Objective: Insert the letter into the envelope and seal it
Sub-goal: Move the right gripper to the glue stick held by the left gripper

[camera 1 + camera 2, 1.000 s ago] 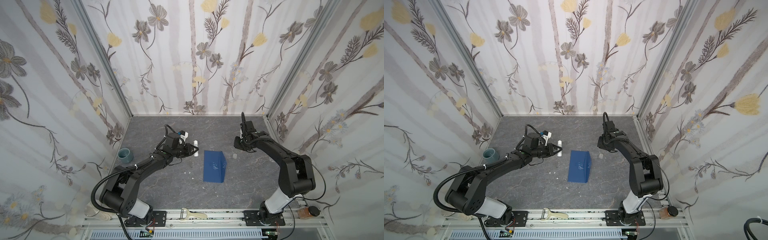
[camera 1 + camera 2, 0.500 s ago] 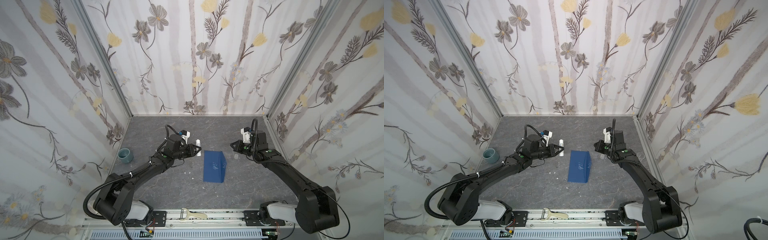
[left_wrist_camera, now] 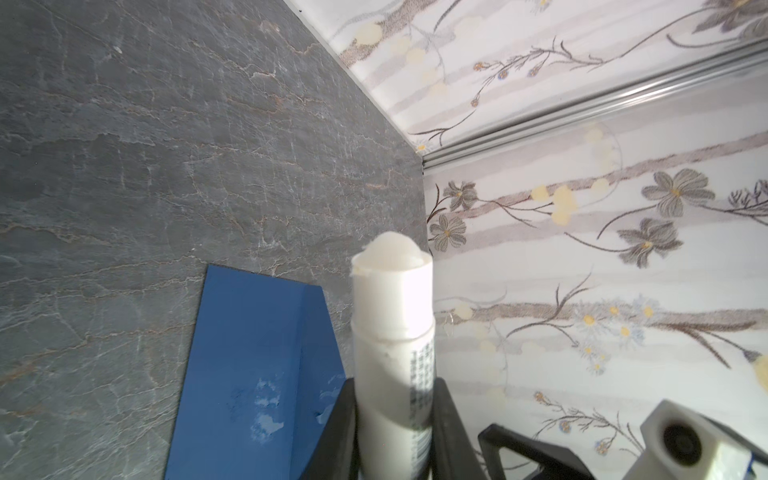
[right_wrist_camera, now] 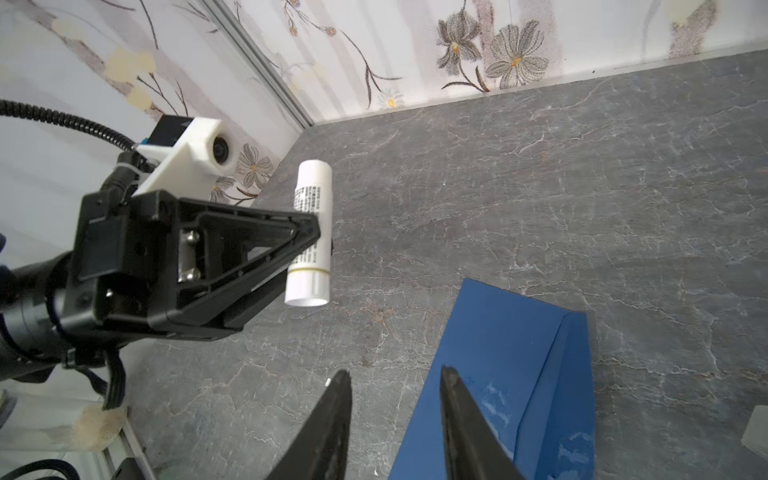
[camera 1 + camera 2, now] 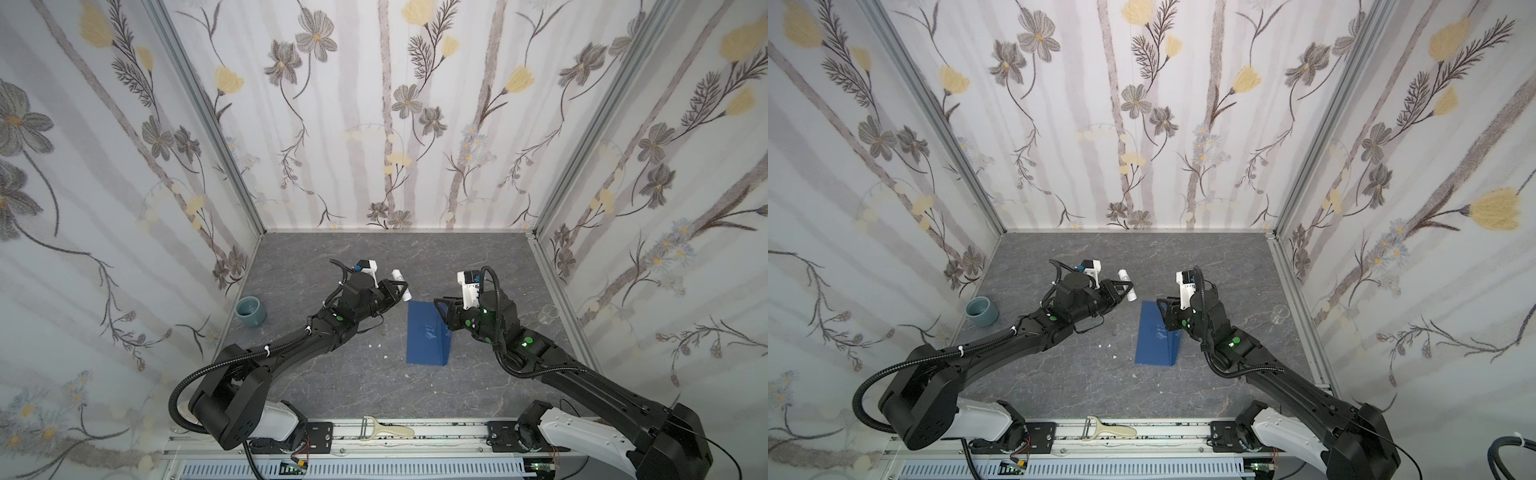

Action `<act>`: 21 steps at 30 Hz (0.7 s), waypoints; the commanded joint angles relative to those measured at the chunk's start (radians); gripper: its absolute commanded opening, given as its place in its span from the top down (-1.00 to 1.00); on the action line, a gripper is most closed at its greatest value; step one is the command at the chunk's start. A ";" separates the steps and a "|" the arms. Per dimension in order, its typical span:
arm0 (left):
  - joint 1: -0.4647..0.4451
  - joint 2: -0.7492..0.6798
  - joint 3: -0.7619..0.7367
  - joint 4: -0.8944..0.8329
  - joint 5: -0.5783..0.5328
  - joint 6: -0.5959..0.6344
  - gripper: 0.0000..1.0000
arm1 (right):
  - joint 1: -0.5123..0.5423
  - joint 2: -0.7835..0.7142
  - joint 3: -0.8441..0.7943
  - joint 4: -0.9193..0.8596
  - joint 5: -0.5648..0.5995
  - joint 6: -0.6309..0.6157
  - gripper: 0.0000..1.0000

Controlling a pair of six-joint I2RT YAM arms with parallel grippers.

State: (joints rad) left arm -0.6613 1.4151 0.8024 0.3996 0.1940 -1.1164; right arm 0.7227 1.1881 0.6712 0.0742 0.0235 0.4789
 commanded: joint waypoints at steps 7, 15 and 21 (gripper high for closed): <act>-0.017 0.052 -0.045 0.266 -0.008 -0.304 1.00 | 0.132 0.097 0.028 0.139 0.179 -0.155 0.13; -0.033 0.056 -0.031 0.294 0.020 -0.349 1.00 | 0.140 0.165 0.076 0.158 0.172 -0.196 0.13; -0.039 0.051 -0.022 0.304 0.031 -0.364 1.00 | 0.140 0.192 0.113 0.168 0.173 -0.212 0.19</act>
State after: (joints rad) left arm -0.6987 1.4719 0.7712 0.6460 0.2134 -1.4559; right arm 0.8631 1.3712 0.7513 0.1822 0.1879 0.2916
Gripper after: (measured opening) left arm 0.201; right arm 0.407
